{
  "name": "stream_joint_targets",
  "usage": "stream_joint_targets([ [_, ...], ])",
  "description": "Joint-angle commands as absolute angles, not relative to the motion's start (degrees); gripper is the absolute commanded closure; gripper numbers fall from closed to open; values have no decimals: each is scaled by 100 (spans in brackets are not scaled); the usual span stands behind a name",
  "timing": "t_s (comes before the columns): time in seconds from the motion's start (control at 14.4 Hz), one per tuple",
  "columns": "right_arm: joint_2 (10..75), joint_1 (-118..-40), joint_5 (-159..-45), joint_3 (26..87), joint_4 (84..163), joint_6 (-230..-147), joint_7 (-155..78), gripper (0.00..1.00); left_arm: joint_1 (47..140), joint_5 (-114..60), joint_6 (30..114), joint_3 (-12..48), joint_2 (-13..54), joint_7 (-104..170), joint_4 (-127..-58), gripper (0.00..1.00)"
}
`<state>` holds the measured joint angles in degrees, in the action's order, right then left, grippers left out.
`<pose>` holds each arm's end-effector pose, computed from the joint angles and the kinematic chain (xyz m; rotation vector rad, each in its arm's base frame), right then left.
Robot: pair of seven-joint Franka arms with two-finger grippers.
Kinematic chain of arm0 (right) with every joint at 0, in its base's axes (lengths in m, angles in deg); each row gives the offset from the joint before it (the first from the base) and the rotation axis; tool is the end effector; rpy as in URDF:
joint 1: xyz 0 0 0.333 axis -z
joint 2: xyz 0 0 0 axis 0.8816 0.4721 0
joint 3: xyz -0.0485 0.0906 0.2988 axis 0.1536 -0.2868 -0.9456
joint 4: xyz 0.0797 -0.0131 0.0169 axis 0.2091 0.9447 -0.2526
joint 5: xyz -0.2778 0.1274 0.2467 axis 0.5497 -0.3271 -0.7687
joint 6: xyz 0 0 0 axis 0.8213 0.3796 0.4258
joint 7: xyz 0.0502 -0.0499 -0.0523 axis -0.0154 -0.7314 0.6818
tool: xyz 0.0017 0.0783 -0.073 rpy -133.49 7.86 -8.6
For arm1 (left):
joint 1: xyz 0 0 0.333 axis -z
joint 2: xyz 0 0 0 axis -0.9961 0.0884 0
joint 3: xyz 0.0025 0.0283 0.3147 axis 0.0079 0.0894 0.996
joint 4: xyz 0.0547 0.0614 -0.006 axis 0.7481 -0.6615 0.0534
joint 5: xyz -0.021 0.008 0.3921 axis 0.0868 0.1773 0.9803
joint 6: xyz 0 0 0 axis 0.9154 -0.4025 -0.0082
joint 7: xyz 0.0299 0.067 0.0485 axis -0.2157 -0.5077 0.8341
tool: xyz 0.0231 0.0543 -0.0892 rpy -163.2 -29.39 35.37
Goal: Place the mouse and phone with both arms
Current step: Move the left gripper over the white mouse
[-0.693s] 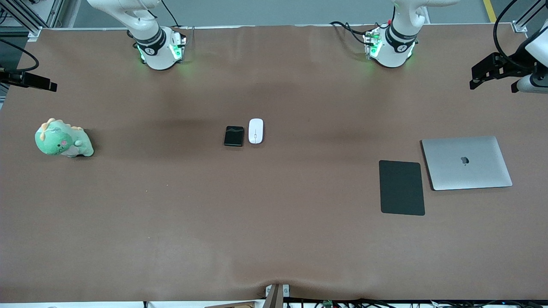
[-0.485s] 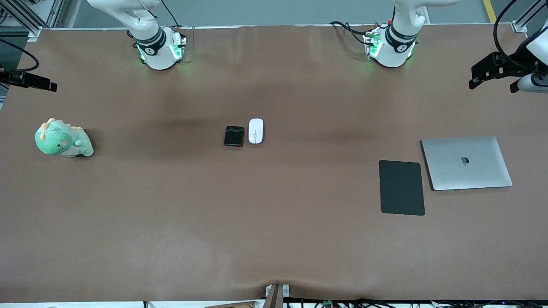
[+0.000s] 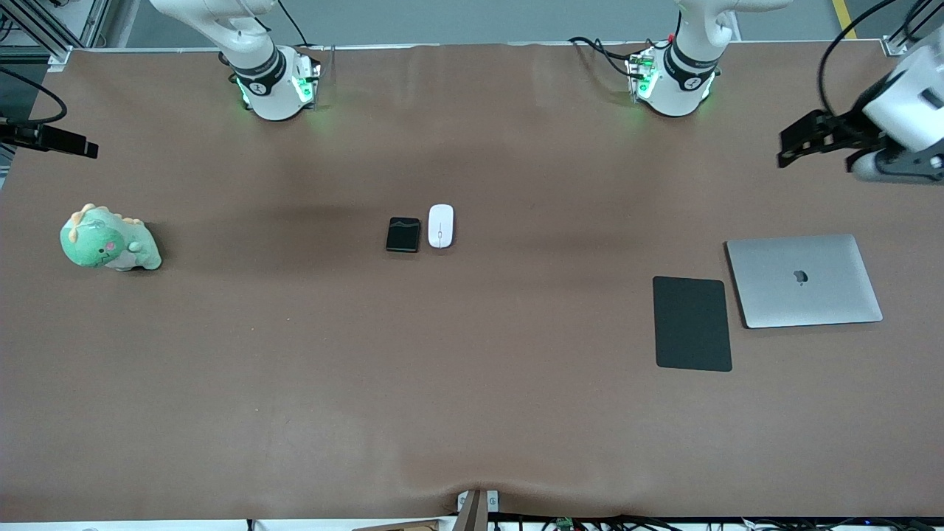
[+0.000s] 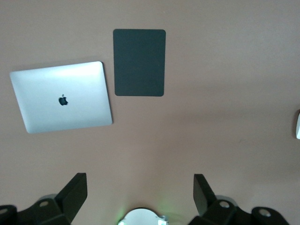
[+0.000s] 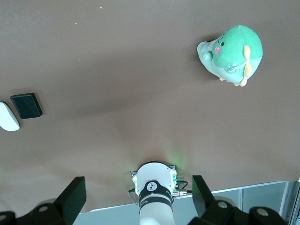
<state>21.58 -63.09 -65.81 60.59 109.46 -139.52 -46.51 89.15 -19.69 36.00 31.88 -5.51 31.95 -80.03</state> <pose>0.5160 -0.0720 0.6175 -3.0551 0.2987 0.5478 0.5288 -0.0859 0.6402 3.1216 -0.0928 -0.1582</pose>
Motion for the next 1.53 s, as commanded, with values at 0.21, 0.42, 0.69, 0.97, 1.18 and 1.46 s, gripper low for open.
stream_joint_targets([
  [0.21, 2215, -6262, -6622, 6042, 10840, -13869, -4670, 0, 9020, -2282, 3478, 2283, -173, 4669, -7693, 0],
  [0.42, 2206, -6280, -6622, 6042, 10831, -13877, -4670, 0, 9055, -2503, 3820, 1843, -76, 4986, -7746, 0],
  [0.69, 2215, -6254, -6622, 6042, 10831, -13877, -4670, 0, 9423, -2503, 4337, 1403, 135, 5591, -7912, 0],
  [0.97, 2206, -6280, -6622, 6042, 10831, -13869, -4670, 0, 10213, -2424, 5216, 1393, 205, 6382, -8325, 0],
  [1.18, 2206, -6289, -6622, 6042, 10822, -13877, -4670, 0, 10898, -2100, 5630, 1393, 547, 6944, -8405, 0],
  [1.46, 2215, -6245, -6604, 6051, 10813, -13886, -4671, 0, 11874, -1275, 6526, 1393, 1381, 8393, -8335, 0],
])
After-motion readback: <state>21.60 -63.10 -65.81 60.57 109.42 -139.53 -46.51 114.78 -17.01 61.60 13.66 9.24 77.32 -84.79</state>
